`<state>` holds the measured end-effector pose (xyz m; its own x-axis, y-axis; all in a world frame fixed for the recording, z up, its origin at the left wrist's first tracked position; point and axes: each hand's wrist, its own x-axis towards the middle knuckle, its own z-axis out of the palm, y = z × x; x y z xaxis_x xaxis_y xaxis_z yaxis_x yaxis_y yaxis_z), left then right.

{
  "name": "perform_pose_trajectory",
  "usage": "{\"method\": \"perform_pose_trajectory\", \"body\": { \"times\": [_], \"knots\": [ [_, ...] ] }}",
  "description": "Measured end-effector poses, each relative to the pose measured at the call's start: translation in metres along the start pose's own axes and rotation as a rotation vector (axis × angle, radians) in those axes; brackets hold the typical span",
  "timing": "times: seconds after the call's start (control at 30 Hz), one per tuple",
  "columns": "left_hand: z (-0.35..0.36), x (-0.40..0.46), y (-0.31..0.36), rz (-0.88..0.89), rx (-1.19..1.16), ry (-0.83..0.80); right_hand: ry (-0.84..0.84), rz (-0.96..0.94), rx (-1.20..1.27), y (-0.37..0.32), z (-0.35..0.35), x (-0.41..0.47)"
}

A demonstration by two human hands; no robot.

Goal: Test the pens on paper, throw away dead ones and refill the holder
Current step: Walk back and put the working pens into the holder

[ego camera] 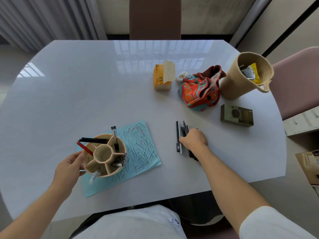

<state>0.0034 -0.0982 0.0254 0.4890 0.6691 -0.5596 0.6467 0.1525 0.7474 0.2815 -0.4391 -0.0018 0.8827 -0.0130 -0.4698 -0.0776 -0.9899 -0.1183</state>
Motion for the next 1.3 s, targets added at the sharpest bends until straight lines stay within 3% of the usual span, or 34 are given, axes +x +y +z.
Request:
{"method": "perform_pose_trajectory", "body": {
  "times": [0.1, 0.17, 0.3, 0.4, 0.47, 0.6, 0.8, 1.03, 1.2, 1.3],
  "knots": [
    [0.001, -0.001, 0.003, -0.014, -0.005, -0.014, -0.041, -0.014, -0.091, 0.0, -0.003, 0.0],
    [0.0, -0.003, 0.006, -0.021, -0.011, -0.019, -0.002, -0.049, -0.015, -0.006, -0.01, -0.004],
    [0.0, -0.008, 0.01, -0.033, -0.018, -0.024, 0.056, -0.168, 0.541, -0.048, -0.031, -0.037],
    [-0.001, -0.01, 0.01, -0.031, -0.03, -0.033, -0.207, -0.36, 1.059, -0.099, -0.035, -0.087],
    [-0.002, -0.009, 0.01, -0.035, -0.024, -0.043, -0.353, -0.497, 1.186, -0.13, -0.03, -0.11],
    [-0.004, -0.007, 0.011, -0.044, -0.008, -0.053, -0.443, -0.689, 1.117, -0.175, -0.008, -0.136],
    [-0.005, -0.007, 0.009, -0.051, -0.012, -0.06, -0.36, -0.815, 0.823, -0.189, 0.026, -0.138],
    [-0.002, -0.004, 0.002, -0.023, -0.047, -0.063, -0.278, -0.812, 0.527, -0.186, 0.023, -0.136],
    [-0.005, 0.006, -0.011, -0.016, -0.055, -0.064, -0.25, -0.728, 0.642, -0.15, 0.014, -0.135],
    [-0.005, 0.009, -0.015, -0.012, -0.079, -0.055, -0.087, -0.551, 0.755, -0.106, 0.011, -0.114]
  ]
}}
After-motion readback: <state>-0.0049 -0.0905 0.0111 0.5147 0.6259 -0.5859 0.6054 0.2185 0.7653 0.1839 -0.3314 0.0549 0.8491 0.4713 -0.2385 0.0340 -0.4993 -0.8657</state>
